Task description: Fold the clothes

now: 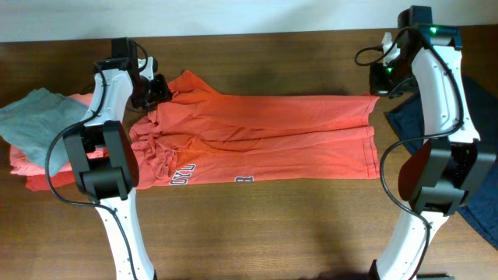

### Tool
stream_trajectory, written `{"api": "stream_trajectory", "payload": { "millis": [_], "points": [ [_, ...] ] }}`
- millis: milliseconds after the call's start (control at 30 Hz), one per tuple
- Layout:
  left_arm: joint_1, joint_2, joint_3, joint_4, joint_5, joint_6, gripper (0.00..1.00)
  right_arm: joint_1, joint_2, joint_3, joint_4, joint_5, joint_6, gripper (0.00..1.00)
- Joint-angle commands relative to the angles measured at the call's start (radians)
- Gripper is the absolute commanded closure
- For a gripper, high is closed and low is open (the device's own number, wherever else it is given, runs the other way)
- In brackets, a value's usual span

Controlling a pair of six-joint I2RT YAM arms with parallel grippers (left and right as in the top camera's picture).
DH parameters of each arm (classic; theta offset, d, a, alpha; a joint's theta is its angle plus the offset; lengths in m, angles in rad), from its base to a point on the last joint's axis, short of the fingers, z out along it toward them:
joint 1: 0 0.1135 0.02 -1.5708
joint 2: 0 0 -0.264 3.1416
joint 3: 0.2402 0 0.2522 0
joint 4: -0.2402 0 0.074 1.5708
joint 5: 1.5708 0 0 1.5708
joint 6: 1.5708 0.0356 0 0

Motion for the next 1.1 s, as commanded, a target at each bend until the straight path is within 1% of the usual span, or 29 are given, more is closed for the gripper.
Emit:
{"api": "stream_trajectory", "payload": {
  "millis": [0,133,200,333,367,500,533,567,600,633,667,800,900,967,1067],
  "points": [
    [0.003,0.032,0.006,-0.019,0.067,-0.012,0.60,0.005,-0.010,0.007,-0.003,-0.002,0.005,0.96],
    [0.002,0.032,0.006,-0.032,0.116,-0.011,0.60,0.005,-0.010,0.007,-0.005,-0.002,0.005,0.96],
    [0.001,0.032,0.006,-0.039,0.116,-0.011,0.56,0.005,-0.010,0.007,-0.005,-0.002,0.005,0.96],
    [0.001,0.032,0.006,-0.050,0.116,-0.011,0.53,0.005,-0.010,0.007,-0.005,-0.002,0.005,0.96],
    [0.001,0.032,0.006,-0.055,0.116,-0.011,0.50,0.005,-0.010,0.007,-0.005,-0.002,0.005,0.96],
    [-0.003,0.032,0.006,-0.068,0.116,-0.008,0.49,0.005,-0.010,0.007,-0.005,-0.002,0.005,0.96],
    [-0.008,0.032,0.006,-0.071,0.115,-0.008,0.53,0.005,-0.010,0.007,-0.005,-0.002,0.005,0.96],
    [-0.010,0.032,0.006,-0.069,0.115,-0.008,0.65,0.005,-0.010,0.007,-0.005,-0.002,0.005,0.96],
    [-0.013,0.032,0.006,-0.064,0.115,-0.007,0.88,0.005,-0.010,0.007,-0.005,-0.002,0.005,0.96],
    [-0.014,0.032,0.006,-0.061,0.115,-0.004,0.98,0.005,-0.010,0.007,-0.005,-0.002,0.005,0.96],
    [-0.014,0.032,0.006,-0.052,0.114,0.008,1.00,0.005,-0.010,0.007,-0.005,-0.002,0.005,0.96],
    [-0.007,0.031,0.044,-0.027,0.115,0.018,1.00,0.005,-0.010,0.007,-0.006,-0.002,0.005,0.96],
    [0.000,0.031,0.158,-0.041,0.115,0.018,1.00,0.005,-0.010,0.007,-0.005,-0.002,0.005,0.96],
    [0.000,0.031,0.302,-0.075,0.113,0.018,1.00,0.004,-0.010,0.007,-0.001,-0.002,0.005,0.96],
    [0.000,0.031,0.418,-0.092,0.108,0.018,0.99,0.004,-0.010,0.007,0.008,-0.002,0.005,0.96]
  ]
}}
